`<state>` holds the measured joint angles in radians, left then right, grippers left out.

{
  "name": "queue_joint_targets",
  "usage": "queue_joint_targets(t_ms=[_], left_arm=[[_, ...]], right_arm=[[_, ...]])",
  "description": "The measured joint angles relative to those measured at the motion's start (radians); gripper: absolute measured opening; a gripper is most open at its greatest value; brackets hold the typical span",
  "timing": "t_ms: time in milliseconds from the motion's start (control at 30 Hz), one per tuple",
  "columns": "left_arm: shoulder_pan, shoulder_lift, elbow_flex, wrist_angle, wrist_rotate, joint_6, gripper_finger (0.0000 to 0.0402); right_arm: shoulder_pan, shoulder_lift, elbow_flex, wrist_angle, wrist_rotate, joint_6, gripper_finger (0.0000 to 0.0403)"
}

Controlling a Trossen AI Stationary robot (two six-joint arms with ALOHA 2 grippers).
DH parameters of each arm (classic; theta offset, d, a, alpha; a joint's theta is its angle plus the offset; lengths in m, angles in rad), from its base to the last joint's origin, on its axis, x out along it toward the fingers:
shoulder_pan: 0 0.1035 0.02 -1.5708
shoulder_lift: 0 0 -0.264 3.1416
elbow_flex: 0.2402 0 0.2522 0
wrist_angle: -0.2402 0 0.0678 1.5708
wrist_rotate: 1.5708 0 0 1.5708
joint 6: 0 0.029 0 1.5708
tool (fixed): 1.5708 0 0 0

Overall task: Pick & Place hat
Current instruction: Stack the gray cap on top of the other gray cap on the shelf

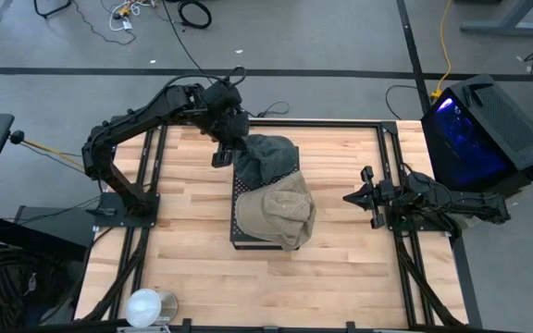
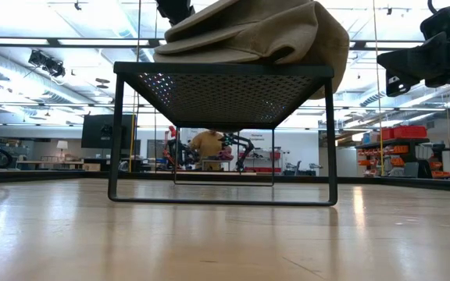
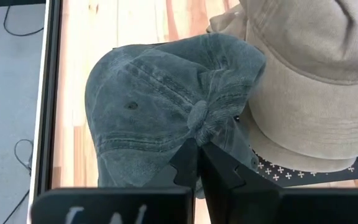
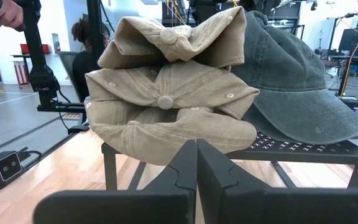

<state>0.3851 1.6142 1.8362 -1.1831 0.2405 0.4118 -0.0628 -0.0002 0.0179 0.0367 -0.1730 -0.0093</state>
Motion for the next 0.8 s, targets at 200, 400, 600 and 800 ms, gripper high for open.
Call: queue_joint_targets(t_ms=[200, 400, 600, 800], left_arm=[[0.000, 0.000, 0.000, -0.015, 0.000, -0.001, 0.0035], [0.000, 0.000, 0.000, -0.014, 0.000, 0.001, 0.0109], [0.000, 0.000, 0.000, -0.013, -0.002, -0.001, 0.0181], [-0.001, 0.000, 0.000, -0.009, -0.015, -0.006, 0.0220]], right_arm=[[0.000, 0.000, 0.000, 0.000, 0.000, 0.000, 0.0007], [0.000, 0.000, 0.000, 0.000, 0.000, 0.000, 0.0007], [0.000, 0.000, 0.000, 0.000, 0.000, 0.000, 0.0007], [0.000, 0.000, 0.000, 0.000, 0.000, 0.000, 0.0007]])
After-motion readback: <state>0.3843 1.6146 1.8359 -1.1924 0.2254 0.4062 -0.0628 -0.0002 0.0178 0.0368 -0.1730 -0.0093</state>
